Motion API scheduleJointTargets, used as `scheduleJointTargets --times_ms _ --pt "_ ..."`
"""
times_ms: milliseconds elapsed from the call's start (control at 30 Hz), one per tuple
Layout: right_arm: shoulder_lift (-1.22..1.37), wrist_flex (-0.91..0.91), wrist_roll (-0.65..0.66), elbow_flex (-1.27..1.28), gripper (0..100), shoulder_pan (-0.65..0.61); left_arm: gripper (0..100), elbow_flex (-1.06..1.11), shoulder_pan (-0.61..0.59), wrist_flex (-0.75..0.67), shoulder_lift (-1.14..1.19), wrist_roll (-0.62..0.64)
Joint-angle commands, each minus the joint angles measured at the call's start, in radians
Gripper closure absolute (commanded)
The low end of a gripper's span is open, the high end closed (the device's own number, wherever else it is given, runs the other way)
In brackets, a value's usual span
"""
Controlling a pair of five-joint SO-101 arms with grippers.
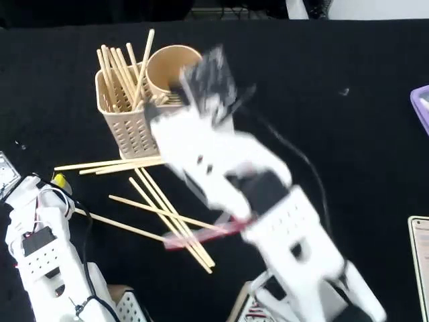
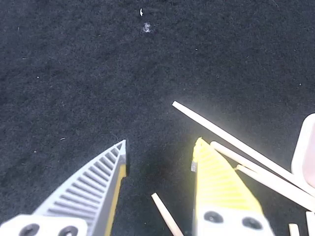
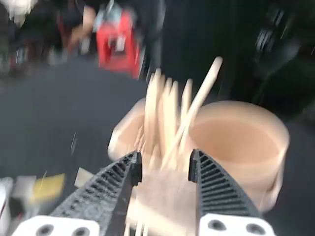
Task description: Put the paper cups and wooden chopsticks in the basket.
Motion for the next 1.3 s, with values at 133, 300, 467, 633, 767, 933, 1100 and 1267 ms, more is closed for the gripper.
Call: scheduleJointTargets --times_ms 133,300,467,633,767,933,1100,1267 --pt "-0.185 -0.103 0.129 0.621 83.5 -0.232 78 -0.005 0.007 -0.017 -0.009 -0.005" --pt "-0.114 -0.141 0.229 0.708 83.5 -0.341 78 -0.005 0.004 -0.018 -0.009 -0.005" --pt "0.07 -0.149 0.236 0.651 83.5 -0.345 78 -0.005 0.004 -0.018 -0.009 -0.005" --pt "0.303 -0.147 0.238 0.529 83.5 -0.338 78 -0.005 0.002 -0.017 -0.009 -0.005" --pt "0.443 -0.149 0.238 0.432 83.5 -0.273 78 -0.005 0.002 -0.014 -0.009 -0.005" --pt "0.515 -0.141 0.238 0.384 89.2 -0.226 78 -0.005 0.002 -0.014 -0.009 -0.005" --pt "0.515 -0.12 0.238 0.378 98.7 -0.219 78 -0.005 0.002 -0.014 -0.009 -0.005" --pt "0.479 -0.018 0.238 0.348 98.8 -0.219 78 -0.005 0.002 -0.014 -0.009 -0.005"
